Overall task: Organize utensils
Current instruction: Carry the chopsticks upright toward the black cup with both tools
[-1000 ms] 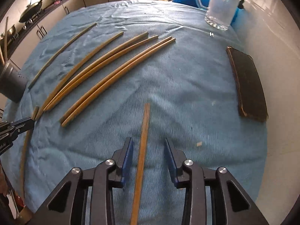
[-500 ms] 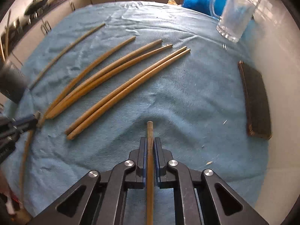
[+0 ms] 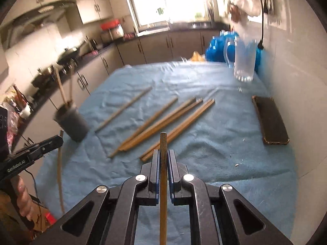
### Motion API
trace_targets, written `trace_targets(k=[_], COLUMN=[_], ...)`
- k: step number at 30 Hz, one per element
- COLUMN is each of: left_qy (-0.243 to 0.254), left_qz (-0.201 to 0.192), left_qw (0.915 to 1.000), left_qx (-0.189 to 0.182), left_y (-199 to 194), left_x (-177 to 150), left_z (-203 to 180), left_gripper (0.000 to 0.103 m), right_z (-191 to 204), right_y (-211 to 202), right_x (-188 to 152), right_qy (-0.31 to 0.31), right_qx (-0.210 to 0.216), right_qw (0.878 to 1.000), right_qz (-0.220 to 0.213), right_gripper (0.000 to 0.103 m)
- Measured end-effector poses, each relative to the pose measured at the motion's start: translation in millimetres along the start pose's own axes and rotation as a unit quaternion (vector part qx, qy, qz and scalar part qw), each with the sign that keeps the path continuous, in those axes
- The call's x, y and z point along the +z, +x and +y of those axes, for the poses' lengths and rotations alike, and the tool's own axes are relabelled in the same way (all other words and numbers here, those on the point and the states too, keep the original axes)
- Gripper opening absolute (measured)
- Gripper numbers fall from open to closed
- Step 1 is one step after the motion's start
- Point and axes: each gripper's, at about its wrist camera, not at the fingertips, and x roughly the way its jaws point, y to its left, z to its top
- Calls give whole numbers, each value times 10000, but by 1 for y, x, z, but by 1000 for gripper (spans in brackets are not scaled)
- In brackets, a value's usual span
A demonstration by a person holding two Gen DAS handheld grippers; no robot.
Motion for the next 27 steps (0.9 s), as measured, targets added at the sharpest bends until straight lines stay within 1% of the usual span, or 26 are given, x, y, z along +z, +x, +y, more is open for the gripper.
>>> trace_targets(k=[7, 13, 16, 22, 27], left_qy=[20, -58, -112, -216, -321], left_qz=[-549, -936, -1130, -1569, -2036], left_qw=[9985, 9955, 9932, 9870, 9785], left_qx=[-21, -170, -249, -265, -19], left_y=[-42, -77, -94, -128, -152], left_x=[-4, 4, 11, 30, 60], left_z=[-4, -2, 2, 17, 41], left_gripper=[6, 6, 6, 6, 6], right_z=[26, 39, 46, 65, 92], right_y=[-42, -61, -68, -73, -65], right_x=[4, 10, 17, 41, 71], right_qy=[-123, -102, -59, 19, 50], right_qx=[195, 456, 604, 894, 1176], right_qw=[9975, 9928, 9890, 9800, 9714], right_qz=[-672, -1103, -1352, -1777, -2062], right_gripper=[7, 7, 7, 8, 8])
